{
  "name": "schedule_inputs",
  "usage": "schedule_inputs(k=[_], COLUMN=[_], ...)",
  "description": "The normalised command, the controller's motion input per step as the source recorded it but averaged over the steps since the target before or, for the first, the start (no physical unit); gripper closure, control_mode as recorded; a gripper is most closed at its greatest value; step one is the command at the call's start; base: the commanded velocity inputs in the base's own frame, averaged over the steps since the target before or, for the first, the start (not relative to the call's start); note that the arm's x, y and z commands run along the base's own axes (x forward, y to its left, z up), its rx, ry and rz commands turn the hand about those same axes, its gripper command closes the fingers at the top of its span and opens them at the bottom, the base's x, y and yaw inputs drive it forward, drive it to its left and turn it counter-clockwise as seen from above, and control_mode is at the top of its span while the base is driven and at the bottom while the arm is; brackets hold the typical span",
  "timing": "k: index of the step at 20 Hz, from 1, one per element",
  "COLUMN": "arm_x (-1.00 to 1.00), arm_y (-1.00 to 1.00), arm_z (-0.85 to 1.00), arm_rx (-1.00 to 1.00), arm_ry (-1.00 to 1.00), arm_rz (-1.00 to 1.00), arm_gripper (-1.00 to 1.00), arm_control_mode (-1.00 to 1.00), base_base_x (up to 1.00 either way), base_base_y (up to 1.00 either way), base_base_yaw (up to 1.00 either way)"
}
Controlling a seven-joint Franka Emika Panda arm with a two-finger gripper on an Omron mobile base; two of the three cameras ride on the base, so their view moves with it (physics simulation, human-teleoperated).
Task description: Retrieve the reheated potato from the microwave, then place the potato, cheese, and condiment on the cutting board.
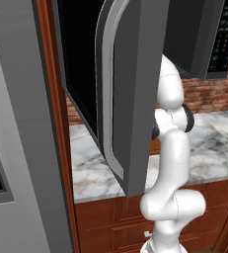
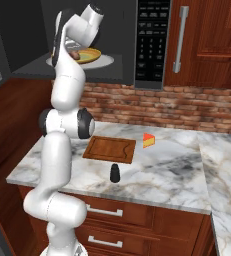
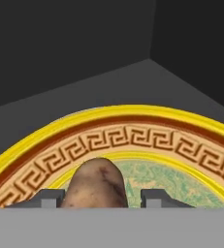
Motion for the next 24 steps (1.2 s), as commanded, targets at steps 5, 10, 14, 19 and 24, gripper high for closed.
schedule_inputs(k=[5,10,14,19,24], arm_x=[0.00,-0.09,-0.25,-0.11,-0.49], arm_y=[0.00,-0.01,0.00,-0.01,-0.08], arm_z=[-0.01,0.01,0.02,0.11,0.01], arm_rx=[0.00,0.00,0.00,0.00,0.00], arm_ry=[0.00,-0.03,-0.11,-0.11,-0.13], arm_rz=[0.00,0.00,0.00,0.00,-0.03], arm_gripper=[1.00,1.00,1.00,1.00,1.00], arm_control_mode=[-1.00,-1.00,-1.00,-1.00,-1.00], base_base_x=[0.00,0.00,0.00,0.00,0.00], base_base_y=[0.00,0.00,0.00,0.00,0.00], base_base_yaw=[0.00,0.00,0.00,0.00,0.00])
